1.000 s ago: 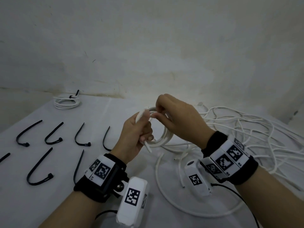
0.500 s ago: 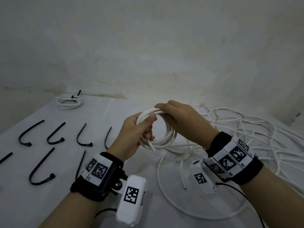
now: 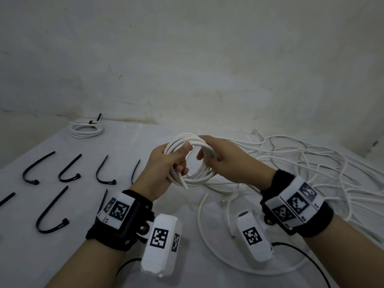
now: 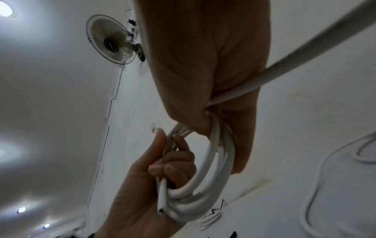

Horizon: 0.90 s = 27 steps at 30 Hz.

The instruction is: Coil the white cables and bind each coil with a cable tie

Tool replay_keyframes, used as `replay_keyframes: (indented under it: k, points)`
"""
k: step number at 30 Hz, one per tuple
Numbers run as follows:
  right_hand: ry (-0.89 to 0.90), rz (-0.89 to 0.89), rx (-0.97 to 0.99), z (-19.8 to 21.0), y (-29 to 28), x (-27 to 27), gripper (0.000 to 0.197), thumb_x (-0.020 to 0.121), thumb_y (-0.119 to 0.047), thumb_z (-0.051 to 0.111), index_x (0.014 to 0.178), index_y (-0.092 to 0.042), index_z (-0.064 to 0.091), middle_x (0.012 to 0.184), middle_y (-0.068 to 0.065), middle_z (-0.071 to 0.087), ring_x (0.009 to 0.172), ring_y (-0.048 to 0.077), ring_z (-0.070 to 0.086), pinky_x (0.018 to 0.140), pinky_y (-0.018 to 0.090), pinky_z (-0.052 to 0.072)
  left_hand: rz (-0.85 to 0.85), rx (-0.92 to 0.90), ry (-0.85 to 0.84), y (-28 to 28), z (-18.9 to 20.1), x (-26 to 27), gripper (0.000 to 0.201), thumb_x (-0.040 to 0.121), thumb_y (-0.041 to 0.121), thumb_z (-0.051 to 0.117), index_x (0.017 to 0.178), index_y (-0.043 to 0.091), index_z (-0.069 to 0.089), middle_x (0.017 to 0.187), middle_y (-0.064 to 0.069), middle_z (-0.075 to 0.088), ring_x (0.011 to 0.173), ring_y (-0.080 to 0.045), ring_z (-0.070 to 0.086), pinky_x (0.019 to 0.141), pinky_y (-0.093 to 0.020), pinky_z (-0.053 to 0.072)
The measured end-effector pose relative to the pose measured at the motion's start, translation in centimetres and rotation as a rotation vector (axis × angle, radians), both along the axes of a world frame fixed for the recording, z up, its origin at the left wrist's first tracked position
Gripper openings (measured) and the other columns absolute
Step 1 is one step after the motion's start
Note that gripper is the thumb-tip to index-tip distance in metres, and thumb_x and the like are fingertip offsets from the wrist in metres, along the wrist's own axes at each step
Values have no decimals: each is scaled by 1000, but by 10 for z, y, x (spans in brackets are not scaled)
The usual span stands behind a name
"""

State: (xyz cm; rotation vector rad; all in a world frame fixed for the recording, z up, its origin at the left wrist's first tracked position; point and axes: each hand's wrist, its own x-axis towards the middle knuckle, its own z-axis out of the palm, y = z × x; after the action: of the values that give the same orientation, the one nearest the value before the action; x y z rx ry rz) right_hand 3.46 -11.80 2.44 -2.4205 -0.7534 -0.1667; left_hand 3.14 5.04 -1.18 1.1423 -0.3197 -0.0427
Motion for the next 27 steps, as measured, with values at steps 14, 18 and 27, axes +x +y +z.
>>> replay_keyframes:
  k: [14, 18, 27]
  points:
    - [116, 70, 195, 1, -1, -5, 31, 96, -11, 53, 126, -16, 51, 85, 7, 69, 80, 16, 70, 72, 31, 53, -44, -10, 11, -3, 1, -4, 26, 78, 35, 56, 69, 12, 49, 48, 5, 28, 36, -4, 24, 37, -16, 31]
    - [216, 73, 411, -1, 5, -6, 19, 95, -15, 55, 112, -19, 61, 66, -5, 62, 58, 15, 61, 63, 30, 52, -108, -61, 109, -2, 4, -5, 33, 76, 40, 55, 61, 15, 39, 41, 7, 24, 30, -3, 21, 34, -14, 27]
    - [179, -12, 467, 4, 12, -4, 18, 94, -28, 55, 91, -13, 64, 57, 4, 48, 39, 10, 49, 60, 46, 52, -68, 26, 25, -7, 4, -8, 15, 82, 25, 60, 79, 11, 57, 45, 2, 35, 34, -7, 33, 40, -19, 39]
